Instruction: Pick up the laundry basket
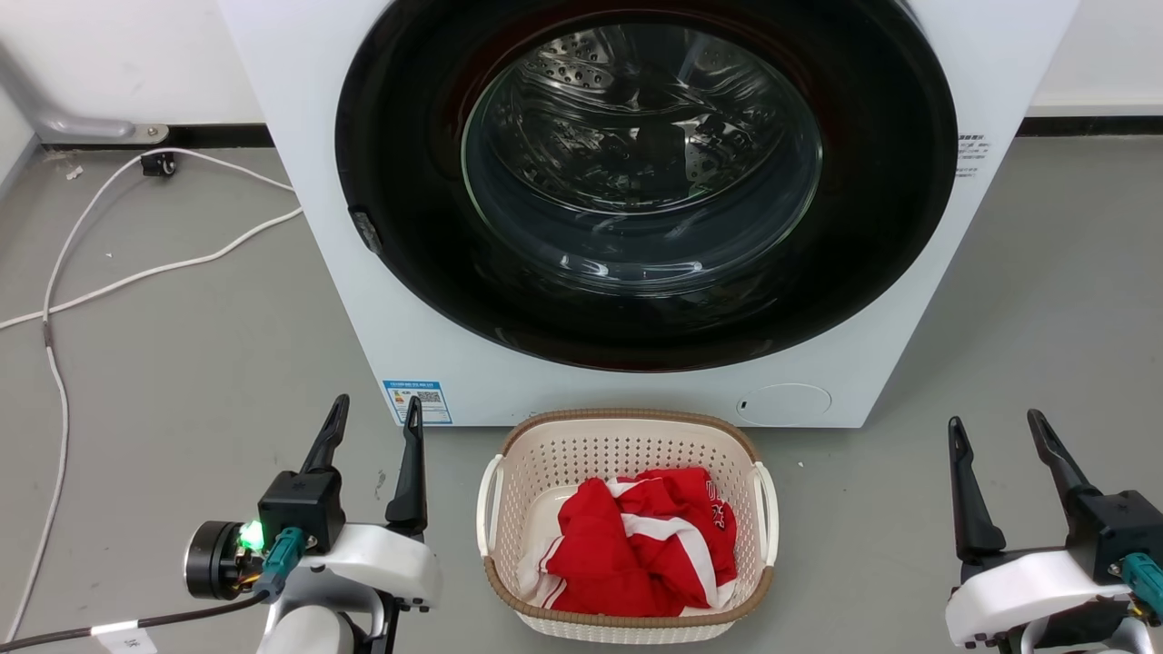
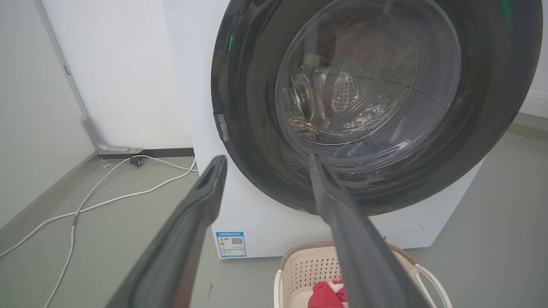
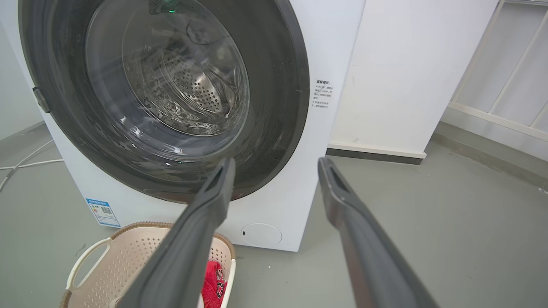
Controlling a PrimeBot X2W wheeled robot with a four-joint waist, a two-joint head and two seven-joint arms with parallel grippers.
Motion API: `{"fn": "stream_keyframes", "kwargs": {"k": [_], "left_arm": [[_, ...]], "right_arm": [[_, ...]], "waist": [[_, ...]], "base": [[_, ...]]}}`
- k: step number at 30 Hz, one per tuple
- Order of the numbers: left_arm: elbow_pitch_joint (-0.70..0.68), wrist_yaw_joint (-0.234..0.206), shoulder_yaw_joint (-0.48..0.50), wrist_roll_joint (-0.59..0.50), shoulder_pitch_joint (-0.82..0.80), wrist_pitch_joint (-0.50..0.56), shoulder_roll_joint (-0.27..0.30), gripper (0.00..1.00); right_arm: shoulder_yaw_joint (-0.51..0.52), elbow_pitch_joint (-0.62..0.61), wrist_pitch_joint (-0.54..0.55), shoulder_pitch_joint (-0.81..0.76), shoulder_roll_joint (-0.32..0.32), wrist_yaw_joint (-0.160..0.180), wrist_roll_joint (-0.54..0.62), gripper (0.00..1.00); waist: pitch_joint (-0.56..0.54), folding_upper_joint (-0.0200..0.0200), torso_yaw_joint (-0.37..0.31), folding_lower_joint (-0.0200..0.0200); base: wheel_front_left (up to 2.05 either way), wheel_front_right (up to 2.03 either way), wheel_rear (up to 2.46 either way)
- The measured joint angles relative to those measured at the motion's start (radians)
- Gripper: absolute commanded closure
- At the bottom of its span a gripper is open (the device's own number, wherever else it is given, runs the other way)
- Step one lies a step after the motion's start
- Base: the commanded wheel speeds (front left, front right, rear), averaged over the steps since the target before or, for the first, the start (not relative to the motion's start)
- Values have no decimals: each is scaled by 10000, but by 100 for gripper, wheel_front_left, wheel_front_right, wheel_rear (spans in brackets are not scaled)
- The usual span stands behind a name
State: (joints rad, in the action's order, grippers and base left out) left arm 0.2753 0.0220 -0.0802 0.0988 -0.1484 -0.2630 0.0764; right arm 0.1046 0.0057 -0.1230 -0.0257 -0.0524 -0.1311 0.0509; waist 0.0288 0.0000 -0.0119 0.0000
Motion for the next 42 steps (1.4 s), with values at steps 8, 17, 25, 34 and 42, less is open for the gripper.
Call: {"fn": "stream_keyframes", "kwargs": {"k": [8, 17, 25, 34, 42], "left_arm": [[29, -44, 0, 6, 0, 0, 0, 0], [184, 50, -25, 27, -555, 0, 61, 0], [867, 399, 4, 245, -1690, 0, 274, 0], [2629, 769, -44, 625, -3498, 155, 663, 0], [4876, 1016, -384, 1241, -5377, 610, 809, 0]], "right_arm": [[10, 56, -10, 7, 0, 0, -67, 0], [19, 318, 105, 434, 4, 0, -134, 0], [-125, 1223, 326, 1526, 4, 0, -316, 0], [-443, 3030, 1348, 3248, 10, 0, -474, 0], [-830, 4815, 2412, 4991, 13, 0, -581, 0]], "waist": [[21, 0, -35, -1], [576, 0, -81, 0], [1653, 0, -158, 0], [3269, 0, -211, 1], [4702, 0, -161, 1]], "base": [[0, 0, 0], [0, 0, 0], [0, 0, 0], [0, 0, 0], [0, 0, 0]]}}
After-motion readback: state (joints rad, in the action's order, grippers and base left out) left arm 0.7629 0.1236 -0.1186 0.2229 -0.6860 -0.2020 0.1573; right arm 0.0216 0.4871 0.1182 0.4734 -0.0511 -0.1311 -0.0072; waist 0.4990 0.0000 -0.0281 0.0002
